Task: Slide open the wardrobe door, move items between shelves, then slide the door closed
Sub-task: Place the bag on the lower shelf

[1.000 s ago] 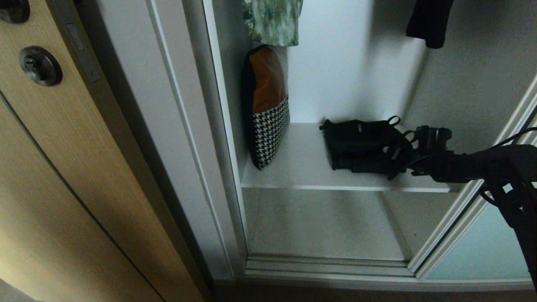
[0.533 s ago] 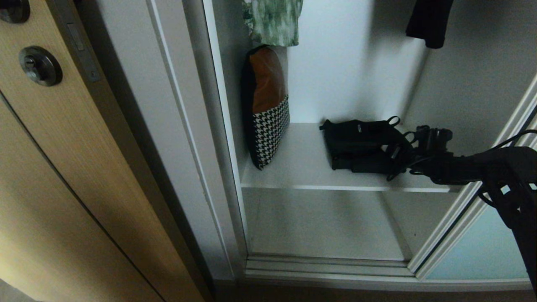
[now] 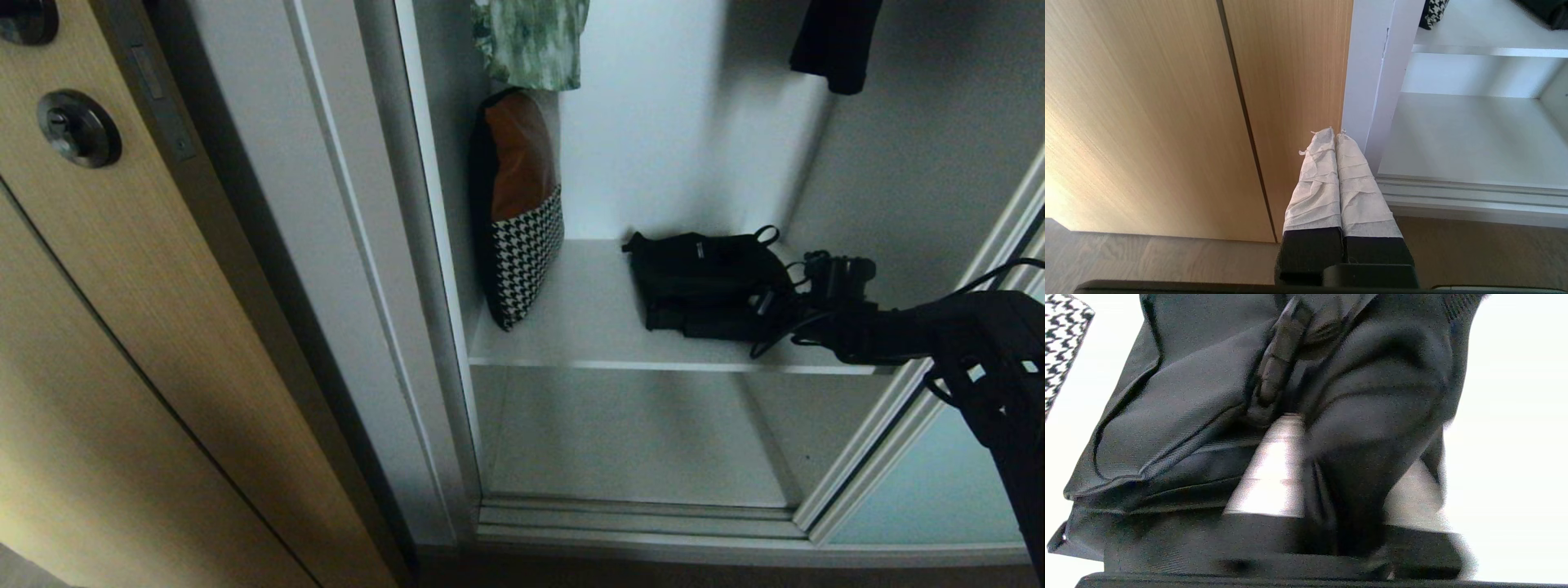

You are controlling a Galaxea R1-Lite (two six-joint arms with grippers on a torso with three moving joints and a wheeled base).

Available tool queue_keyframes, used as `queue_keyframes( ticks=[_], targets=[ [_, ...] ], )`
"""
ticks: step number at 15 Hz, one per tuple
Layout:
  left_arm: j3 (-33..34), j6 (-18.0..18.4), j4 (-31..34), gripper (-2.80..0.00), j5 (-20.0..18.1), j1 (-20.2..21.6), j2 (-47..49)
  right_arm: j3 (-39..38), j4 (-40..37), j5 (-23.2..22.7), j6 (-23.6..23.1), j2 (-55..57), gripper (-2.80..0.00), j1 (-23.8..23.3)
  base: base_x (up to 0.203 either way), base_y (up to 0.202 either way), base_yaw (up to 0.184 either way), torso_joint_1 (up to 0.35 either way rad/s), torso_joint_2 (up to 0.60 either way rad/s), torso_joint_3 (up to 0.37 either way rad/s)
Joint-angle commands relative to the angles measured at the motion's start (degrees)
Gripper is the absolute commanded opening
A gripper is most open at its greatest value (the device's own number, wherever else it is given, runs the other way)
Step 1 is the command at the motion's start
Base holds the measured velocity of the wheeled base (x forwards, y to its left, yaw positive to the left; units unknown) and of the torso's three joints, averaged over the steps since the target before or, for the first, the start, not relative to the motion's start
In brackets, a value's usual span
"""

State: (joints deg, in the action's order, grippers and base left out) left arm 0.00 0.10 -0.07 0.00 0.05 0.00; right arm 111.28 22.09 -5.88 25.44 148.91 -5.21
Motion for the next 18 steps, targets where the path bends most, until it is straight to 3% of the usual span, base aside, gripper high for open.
queue_keyframes(
  ticks=[1, 7, 18],
  targets=[
    [0.0, -0.01, -0.01, -2.8, 0.0, -0.02, 0.09, -0.01, 0.06, -0.2, 0.14, 0.07, -2.8, 0.02, 0.0, 0.0, 0.0, 0.0, 0.0, 0.0],
    [0.0, -0.01, -0.01, -2.8, 0.0, 0.03, 0.09, -2.54, -3.26, 0.77, 0.57, -5.53, -2.8, -0.07, 0.0, 0.0, 0.0, 0.0, 0.0, 0.0],
    [0.0, -0.01, -0.01, -2.8, 0.0, 0.04, 0.09, -30.87, -12.21, 0.84, -3.14, -38.59, -2.8, 1.2, 0.0, 0.0, 0.0, 0.0, 0.0, 0.0]
  ],
)
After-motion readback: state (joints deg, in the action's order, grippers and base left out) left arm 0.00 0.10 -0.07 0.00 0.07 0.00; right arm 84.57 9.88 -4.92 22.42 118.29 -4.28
